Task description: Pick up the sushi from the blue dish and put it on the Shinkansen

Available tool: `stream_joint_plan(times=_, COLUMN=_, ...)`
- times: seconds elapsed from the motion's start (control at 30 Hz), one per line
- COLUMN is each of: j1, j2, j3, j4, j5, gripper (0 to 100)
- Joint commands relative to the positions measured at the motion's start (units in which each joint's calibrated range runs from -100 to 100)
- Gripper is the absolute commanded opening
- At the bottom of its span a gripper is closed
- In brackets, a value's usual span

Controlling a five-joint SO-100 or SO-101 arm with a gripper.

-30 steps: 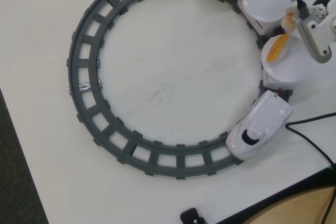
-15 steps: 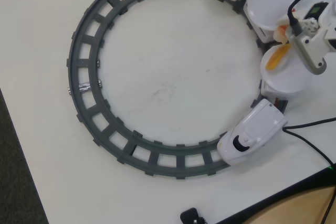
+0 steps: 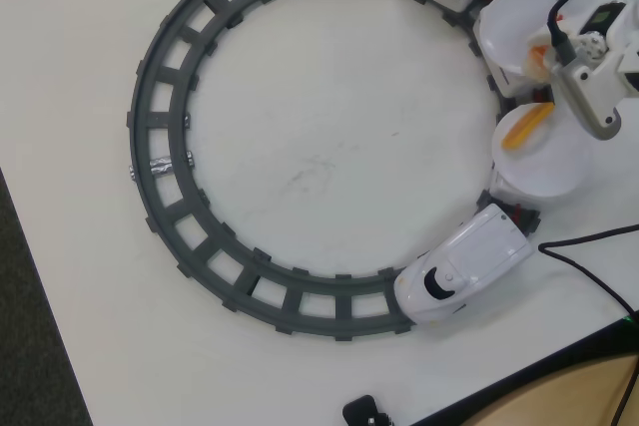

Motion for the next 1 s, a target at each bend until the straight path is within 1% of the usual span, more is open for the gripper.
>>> stream_joint_plan(times=0.0, j1=-0.7, j2=-2.0, j3=1.4, j4=-0.7, j5=-0.4, gripper=2)
stream_joint_plan(times=0.17, j1=-1.8, j2=-2.1, j3=5.5, j4=-2.5, j5=0.1, gripper=2)
stream_joint_plan(times=0.8, j1=-2.5, j2=-2.7, j3=6.1, j4=-1.9, j5=0.0, gripper=2)
stream_joint_plan(times=0.97, j1=-4.0, j2=-2.6, j3=6.3, j4=-1.6, j5=0.1, gripper=3)
